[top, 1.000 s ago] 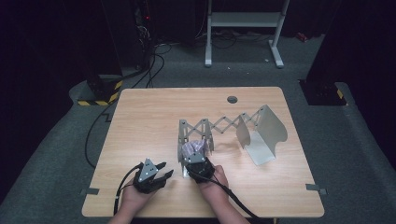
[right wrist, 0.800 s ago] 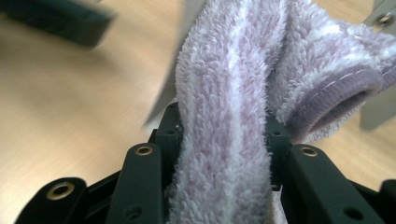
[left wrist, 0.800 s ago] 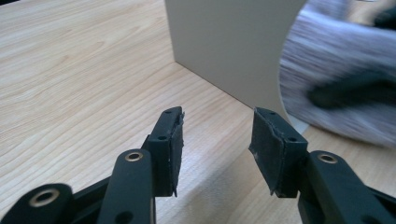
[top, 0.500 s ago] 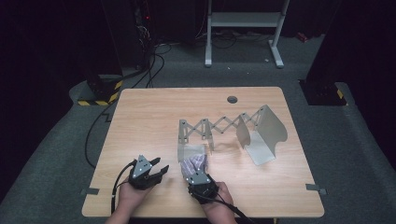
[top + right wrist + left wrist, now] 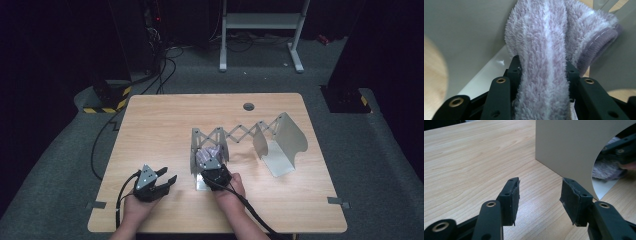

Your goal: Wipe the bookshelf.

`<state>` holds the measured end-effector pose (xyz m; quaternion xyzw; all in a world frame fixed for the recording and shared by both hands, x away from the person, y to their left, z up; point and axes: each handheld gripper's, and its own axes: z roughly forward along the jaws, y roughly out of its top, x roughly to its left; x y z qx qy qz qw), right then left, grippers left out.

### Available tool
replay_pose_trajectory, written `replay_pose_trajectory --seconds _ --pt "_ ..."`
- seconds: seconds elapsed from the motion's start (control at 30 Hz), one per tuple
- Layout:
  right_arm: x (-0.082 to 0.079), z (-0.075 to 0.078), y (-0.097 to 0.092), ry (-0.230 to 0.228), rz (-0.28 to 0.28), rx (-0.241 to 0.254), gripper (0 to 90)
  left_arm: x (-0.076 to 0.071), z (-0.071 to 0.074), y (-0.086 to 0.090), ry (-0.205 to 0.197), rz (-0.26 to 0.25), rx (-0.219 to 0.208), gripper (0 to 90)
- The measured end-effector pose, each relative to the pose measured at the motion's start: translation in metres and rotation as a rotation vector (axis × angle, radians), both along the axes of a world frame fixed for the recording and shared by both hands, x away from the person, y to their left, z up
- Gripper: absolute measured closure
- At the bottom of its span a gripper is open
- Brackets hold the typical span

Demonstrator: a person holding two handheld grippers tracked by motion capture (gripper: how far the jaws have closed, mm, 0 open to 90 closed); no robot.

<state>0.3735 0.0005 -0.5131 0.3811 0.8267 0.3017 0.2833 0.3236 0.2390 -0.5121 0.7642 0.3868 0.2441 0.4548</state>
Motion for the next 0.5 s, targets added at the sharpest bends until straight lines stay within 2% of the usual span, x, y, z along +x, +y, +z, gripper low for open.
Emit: replay_pose_trajectory --seconds 0.1,0.23,0.5 --pt "0.001 -0.001 0.002 0.012 -0.002 0.006 62.3 0.001 0.0 0.0 0.004 0.0 0.006 48.9" --pt "-0.009 0.0 0.002 0.012 0.035 -0.002 62.4 0.001 -0.001 0.0 0.004 0.003 0.005 48.9" --pt "-0.057 -0.002 -0.003 0.007 0.127 0.031 62.8 0.002 -0.002 -0.001 0.006 0.007 0.013 49.0"
